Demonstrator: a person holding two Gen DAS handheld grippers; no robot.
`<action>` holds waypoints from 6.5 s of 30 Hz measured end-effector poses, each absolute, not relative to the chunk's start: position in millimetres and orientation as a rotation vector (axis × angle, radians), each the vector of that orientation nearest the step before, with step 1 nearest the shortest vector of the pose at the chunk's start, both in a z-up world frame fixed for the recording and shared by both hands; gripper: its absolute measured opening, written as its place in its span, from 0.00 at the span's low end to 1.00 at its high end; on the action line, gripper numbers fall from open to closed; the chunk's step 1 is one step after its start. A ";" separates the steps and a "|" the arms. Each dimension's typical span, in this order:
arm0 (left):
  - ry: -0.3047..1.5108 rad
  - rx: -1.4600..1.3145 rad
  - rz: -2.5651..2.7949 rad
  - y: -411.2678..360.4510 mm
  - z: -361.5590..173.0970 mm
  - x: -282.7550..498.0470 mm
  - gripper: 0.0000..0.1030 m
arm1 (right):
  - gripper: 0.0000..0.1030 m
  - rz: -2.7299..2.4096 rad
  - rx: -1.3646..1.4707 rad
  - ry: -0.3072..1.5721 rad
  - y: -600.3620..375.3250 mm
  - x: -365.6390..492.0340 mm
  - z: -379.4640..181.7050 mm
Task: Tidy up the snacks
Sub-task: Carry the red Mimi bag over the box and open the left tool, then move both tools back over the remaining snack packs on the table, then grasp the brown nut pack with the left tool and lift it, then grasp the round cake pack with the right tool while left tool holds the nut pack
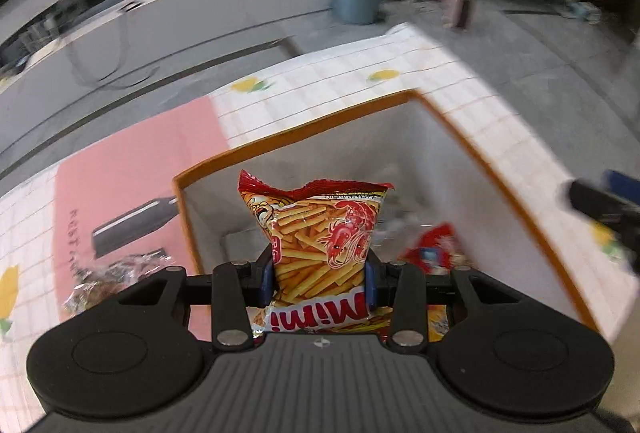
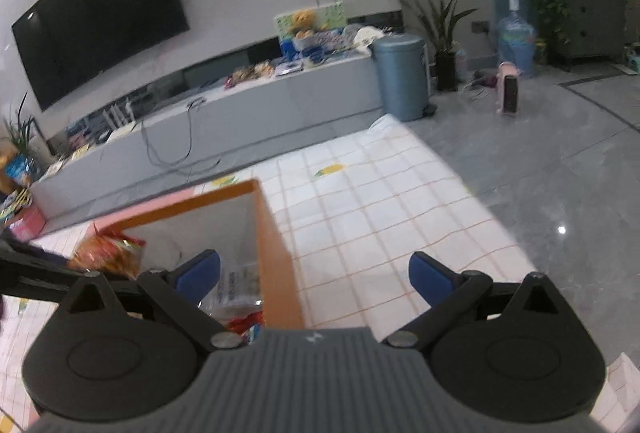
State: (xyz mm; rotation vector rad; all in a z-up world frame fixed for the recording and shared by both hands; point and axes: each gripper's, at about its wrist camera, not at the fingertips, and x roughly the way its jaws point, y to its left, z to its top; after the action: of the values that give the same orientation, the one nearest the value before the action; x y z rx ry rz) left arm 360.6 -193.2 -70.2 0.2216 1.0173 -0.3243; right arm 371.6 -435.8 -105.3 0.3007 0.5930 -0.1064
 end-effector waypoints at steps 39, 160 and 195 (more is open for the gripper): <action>1.016 0.089 -0.171 -135.5 -9.6 322.1 0.77 | 0.95 -0.102 0.330 0.568 -416.7 363.4 -95.6; 0.954 0.093 -0.257 77.9 -155.5 372.9 0.66 | 0.97 0.161 0.019 0.728 -90.1 386.3 -222.4; 0.959 0.054 -0.198 134.3 -156.3 350.5 0.66 | 0.44 -0.273 0.078 0.633 -63.9 477.6 -224.7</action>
State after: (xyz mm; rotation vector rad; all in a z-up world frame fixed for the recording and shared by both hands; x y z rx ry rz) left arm 350.5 134.3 -156.3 0.0535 0.9591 -0.1984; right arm 477.6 -63.9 -224.7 0.0778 0.6328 -0.2731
